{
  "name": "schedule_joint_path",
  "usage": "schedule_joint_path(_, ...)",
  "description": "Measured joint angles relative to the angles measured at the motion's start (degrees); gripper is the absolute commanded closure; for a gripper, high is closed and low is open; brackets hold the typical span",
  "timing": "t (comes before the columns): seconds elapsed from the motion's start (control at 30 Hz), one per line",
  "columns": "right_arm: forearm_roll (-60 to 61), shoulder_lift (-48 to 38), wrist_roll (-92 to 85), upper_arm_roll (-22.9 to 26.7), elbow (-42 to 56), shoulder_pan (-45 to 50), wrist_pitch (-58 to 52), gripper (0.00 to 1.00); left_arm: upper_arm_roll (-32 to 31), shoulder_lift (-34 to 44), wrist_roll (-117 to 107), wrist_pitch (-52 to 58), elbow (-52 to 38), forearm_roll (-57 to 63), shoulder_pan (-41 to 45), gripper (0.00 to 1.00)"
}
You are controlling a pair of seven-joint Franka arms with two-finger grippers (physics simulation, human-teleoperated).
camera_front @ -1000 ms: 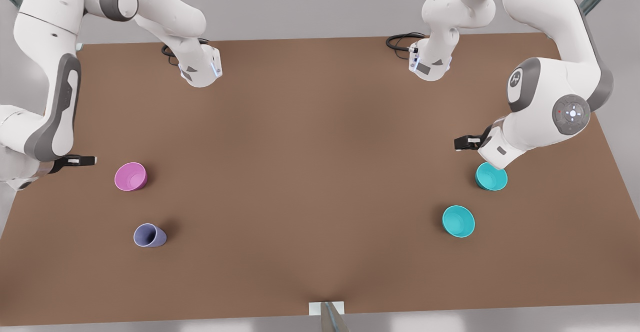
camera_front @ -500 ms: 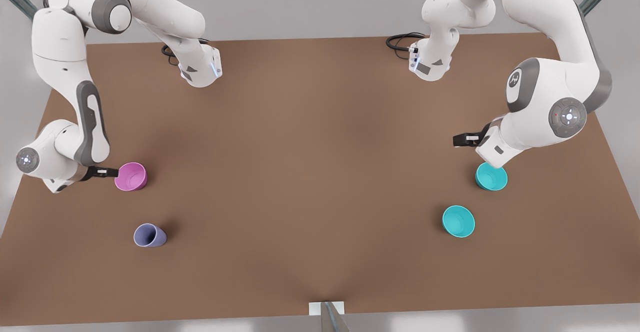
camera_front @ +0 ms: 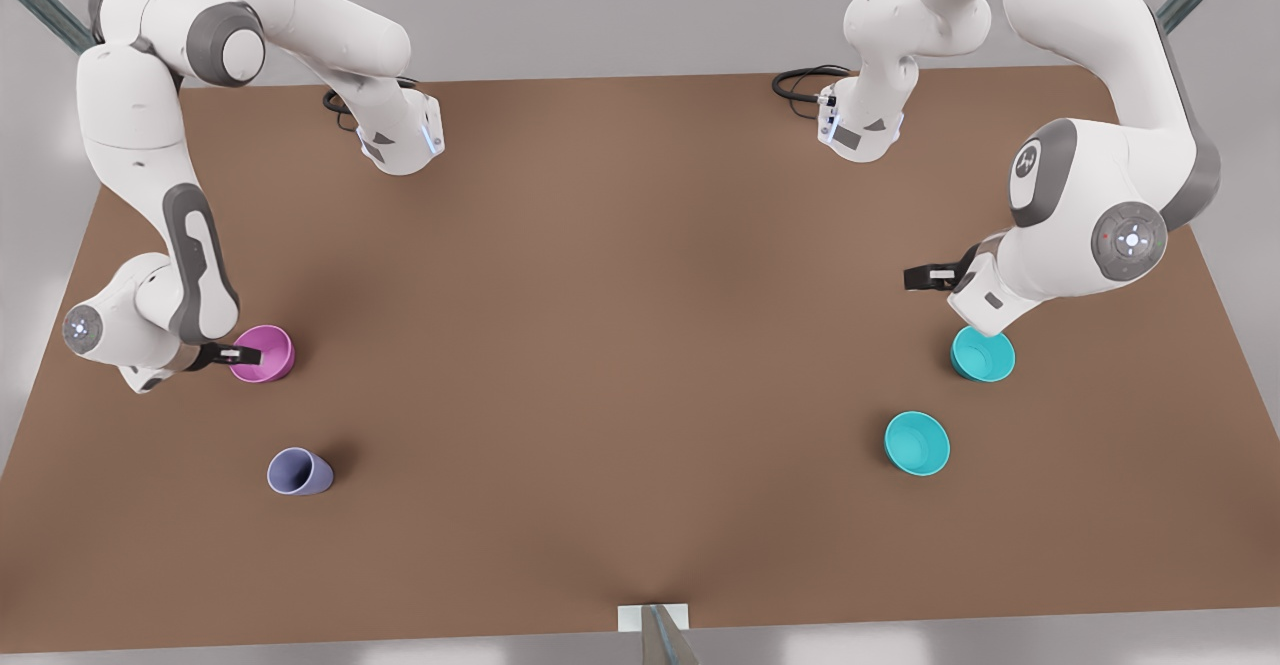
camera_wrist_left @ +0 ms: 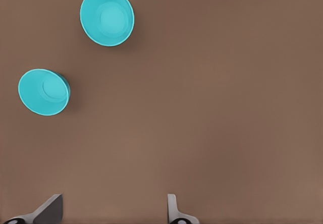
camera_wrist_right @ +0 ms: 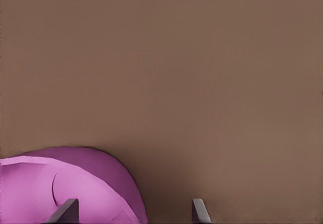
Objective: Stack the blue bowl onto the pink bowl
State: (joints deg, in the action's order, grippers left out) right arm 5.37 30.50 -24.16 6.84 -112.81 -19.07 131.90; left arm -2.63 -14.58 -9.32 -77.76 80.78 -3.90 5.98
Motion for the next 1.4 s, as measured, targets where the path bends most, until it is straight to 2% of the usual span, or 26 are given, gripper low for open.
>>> schedule_joint_path(0.03, 0.13, 0.02, -0.16, 0.01, 0.01, 0.00, -0.15, 0.69, 0.00, 0.01, -0.01, 0.02, 0.01, 0.00, 0.00, 0.00)
schedule_joint_path(0.07, 0.32, 0.03, -0.38, 0.00, 0.06, 0.04, -0.32, 0.79, 0.00, 0.01, -0.03, 0.03, 0.01, 0.00, 0.00, 0.00)
schedule_joint_path(0.27, 1.02, 0.26, -2.22, -0.31, 2.57, 0.20, -2.45, 0.79, 0.00, -0.02, -0.10, 0.09, 0.01, -0.01, -0.05, 0.00)
schedule_joint_path(0.43, 5.42, -5.41, -3.28, -4.53, 6.00, 0.43, -11.92, 0.79, 0.00, -0.05, -0.14, 0.10, 0.01, 0.00, -0.06, 0.00)
schedule_joint_path(0.5, 9.32, -8.00, -3.26, -6.39, 6.05, 4.79, -15.70, 0.79, 0.00, -0.07, -0.15, 0.11, 0.01, 0.00, -0.07, 0.00)
schedule_joint_path(0.6, 17.58, -8.14, -0.70, -6.96, 7.97, 19.08, -18.78, 0.79, 0.00, -0.07, -0.17, 0.11, 0.01, -0.01, -0.08, 0.00)
schedule_joint_path(0.7, 22.46, -0.69, 5.41, -7.01, 19.43, 34.25, -18.18, 0.79, 0.00, -0.11, -0.19, 0.07, 0.01, -0.09, -0.04, 0.00)
schedule_joint_path(0.9, 24.67, 23.73, 23.75, -6.39, 47.58, 51.83, -9.66, 0.79, 0.57, -0.25, -0.20, 0.08, -0.46, -0.13, -3.05, 0.00)
schedule_joint_path(1.03, 22.99, 30.00, 35.48, -6.07, 51.82, 55.46, -2.67, 0.79, 1.76, -5.19, 1.21, -2.95, 0.44, -0.07, -10.20, 0.00)
schedule_joint_path(1.13, 22.16, 31.63, 42.74, -6.05, 52.78, 56.00, 0.91, 0.79, 6.14, -8.97, 5.20, -12.31, 7.03, -0.77, -15.36, 0.00)
schedule_joint_path(1.17, 21.93, 31.77, 44.95, -6.05, 52.93, 56.04, 1.76, 0.01, 7.54, -10.26, 6.92, -15.42, 8.03, -1.28, -16.46, 0.00)
schedule_joint_path(1.3, 21.55, 29.02, 52.72, -5.68, 52.99, 55.50, 3.18, 0.00, 10.32, -15.45, 13.25, -25.70, 9.34, -3.01, -17.51, 0.00)
schedule_joint_path(1.4, 20.72, 18.88, 57.26, -5.31, 52.70, 49.15, -3.09, 0.00, 10.50, -16.60, 18.43, -31.35, 13.82, -3.55, -17.53, 0.00)
